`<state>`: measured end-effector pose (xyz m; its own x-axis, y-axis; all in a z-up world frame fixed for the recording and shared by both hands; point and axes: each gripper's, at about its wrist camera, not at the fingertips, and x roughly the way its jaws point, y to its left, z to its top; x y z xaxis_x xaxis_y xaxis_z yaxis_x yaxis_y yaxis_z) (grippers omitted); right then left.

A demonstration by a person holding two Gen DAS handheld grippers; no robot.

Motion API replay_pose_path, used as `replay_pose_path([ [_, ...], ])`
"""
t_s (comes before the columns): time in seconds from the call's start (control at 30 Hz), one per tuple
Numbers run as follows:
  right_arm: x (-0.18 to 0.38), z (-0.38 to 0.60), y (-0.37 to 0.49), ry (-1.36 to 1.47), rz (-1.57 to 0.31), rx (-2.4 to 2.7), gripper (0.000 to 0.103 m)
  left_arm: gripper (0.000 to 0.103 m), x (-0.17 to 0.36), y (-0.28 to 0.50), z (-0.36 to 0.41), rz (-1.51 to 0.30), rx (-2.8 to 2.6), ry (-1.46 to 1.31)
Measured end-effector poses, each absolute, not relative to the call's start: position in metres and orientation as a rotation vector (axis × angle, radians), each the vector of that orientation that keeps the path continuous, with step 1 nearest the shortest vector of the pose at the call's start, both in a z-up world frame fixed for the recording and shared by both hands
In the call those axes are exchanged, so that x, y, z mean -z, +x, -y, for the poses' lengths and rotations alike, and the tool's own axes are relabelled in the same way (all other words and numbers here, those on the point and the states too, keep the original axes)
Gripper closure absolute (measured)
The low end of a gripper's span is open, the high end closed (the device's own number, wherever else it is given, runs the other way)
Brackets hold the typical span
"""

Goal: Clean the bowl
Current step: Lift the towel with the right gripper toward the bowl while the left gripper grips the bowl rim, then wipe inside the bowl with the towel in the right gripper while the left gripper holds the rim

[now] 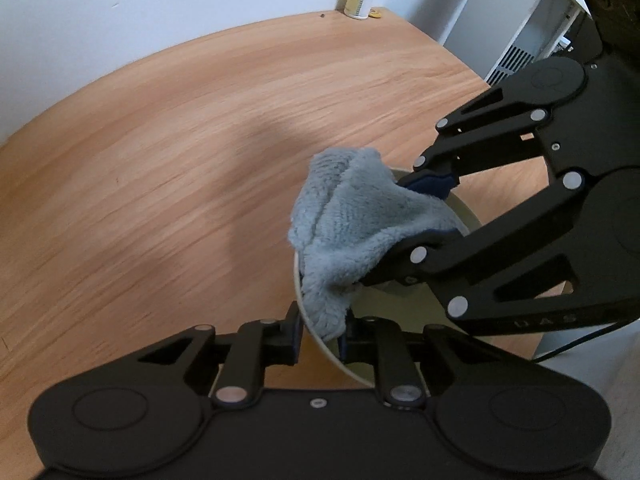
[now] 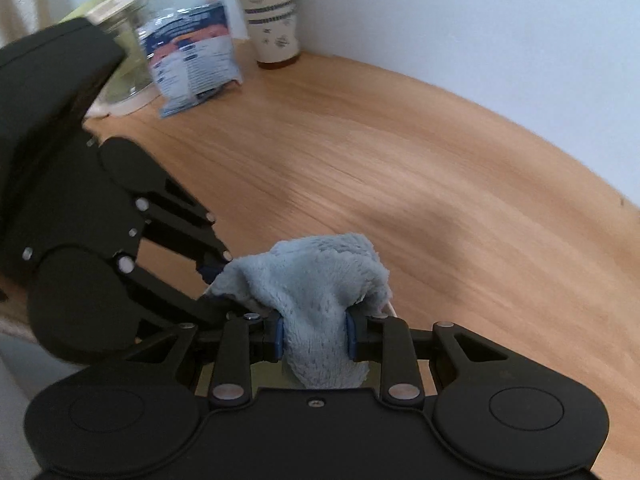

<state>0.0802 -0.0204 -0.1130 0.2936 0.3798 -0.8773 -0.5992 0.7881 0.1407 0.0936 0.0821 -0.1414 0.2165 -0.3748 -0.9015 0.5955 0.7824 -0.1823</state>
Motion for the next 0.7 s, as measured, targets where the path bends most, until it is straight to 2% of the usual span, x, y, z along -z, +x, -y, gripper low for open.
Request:
replay_pose_path([
  [0.37,0.120,0.013,0.084,-0.225,-1.162,-0.642,0.072,0.084,0.141,0.092,-0.081,-1.152,0.718,0.259],
  [0.63,0.127,0.003,0.088,-0.271,-1.246,-0.635,0.075,0.078,0.140,0.090,-0.082,-1.159,0.742,0.262],
  [0.7,0.128,0.001,0.090,-0.283,-1.271,-0.633,0.076,0.074,0.142,0.093,-0.081,-1.163,0.751,0.255],
])
